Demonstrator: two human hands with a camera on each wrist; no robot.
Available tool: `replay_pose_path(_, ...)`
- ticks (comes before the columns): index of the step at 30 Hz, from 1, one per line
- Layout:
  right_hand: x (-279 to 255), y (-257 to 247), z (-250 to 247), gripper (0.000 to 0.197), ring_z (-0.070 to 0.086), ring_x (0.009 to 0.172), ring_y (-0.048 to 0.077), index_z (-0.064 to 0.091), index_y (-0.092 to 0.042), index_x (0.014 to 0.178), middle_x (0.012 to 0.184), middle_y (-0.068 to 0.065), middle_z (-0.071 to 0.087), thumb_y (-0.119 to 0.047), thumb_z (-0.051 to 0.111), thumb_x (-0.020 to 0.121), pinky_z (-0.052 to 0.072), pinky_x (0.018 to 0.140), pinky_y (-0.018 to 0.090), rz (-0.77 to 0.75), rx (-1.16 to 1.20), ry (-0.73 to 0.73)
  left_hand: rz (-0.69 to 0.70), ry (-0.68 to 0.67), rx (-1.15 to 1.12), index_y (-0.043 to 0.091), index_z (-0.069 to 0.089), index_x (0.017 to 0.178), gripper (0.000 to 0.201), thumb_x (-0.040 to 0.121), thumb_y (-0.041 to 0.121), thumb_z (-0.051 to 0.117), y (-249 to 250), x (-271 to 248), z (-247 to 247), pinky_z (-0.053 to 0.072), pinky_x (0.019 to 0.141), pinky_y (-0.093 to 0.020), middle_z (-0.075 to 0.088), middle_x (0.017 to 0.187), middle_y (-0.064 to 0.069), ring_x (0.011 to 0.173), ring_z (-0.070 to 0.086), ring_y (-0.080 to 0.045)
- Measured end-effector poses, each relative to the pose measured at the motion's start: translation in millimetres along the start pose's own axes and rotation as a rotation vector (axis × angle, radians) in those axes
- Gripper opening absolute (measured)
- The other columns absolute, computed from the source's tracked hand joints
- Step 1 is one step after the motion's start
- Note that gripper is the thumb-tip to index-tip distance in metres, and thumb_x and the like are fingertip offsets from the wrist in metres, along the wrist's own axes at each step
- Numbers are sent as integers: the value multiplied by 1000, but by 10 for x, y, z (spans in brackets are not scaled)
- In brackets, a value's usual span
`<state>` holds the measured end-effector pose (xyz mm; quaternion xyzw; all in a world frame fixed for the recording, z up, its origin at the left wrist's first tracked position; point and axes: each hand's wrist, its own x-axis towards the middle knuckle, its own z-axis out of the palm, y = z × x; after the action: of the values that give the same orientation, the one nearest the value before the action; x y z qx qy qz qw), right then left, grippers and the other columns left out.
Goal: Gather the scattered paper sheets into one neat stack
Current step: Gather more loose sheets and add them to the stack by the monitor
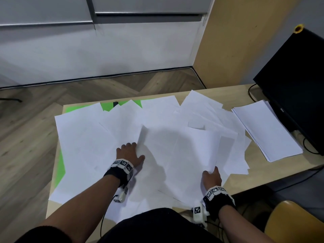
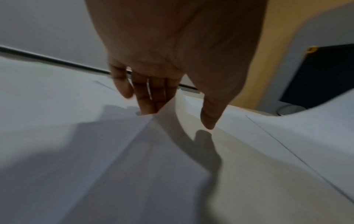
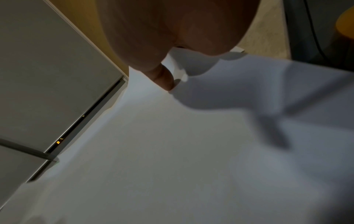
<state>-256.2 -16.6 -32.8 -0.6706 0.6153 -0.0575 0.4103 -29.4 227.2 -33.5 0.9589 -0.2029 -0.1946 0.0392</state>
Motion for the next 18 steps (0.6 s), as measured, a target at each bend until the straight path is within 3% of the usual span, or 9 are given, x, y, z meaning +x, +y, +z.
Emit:
replay_pose_path(3, -11, -10, -4, 34, 56, 93, 34, 55, -7, 120, 111, 21, 64, -3, 49, 87, 34, 74, 27, 0, -5, 10, 62, -67, -174, 21, 31, 144, 73, 84, 49, 61, 105, -61, 36, 46, 91, -40, 45, 131, -8, 118, 51, -31)
replay_pose_path(7, -6, -1, -6, 31, 48, 83, 28, 55, -7, 118, 108, 19, 64, -4, 49, 87, 34, 73, 27, 0, -7, 4, -18, -59, -220, 18, 38, 135, 66, 82, 49, 61, 207, -126, 16, 43, 79, -34, 55, 122, -7, 109, 59, -30)
replay_pose_path(12, 25, 26, 7, 35, 58, 98, 36, 55, -9, 121, 112, 20, 65, -5, 50, 87, 36, 77, 29, -6, -24, -11, -4, -17, -170, 20, 41, 133, 56, 85, 44, 58, 258, -173, 42, 39, 94, -35, 66, 112, -5, 111, 57, -27)
replay_pose_path(15, 28, 28, 5, 34, 54, 89, 32, 55, -9, 120, 111, 19, 65, -5, 50, 87, 36, 76, 28, 2, -20, -14, 23, -51, -387, 17, 55, 122, 42, 85, 36, 62, 252, -196, 35, 47, 86, -32, 67, 105, -7, 103, 61, -29)
replay_pose_path(18, 20, 27, 7, 33, 53, 88, 31, 56, -8, 118, 110, 19, 64, -5, 50, 86, 36, 76, 28, -4, -10, -15, 37, -100, -501, 13, 57, 125, 38, 89, 26, 62, 208, -203, 5, 45, 87, -28, 66, 117, -10, 109, 61, -29)
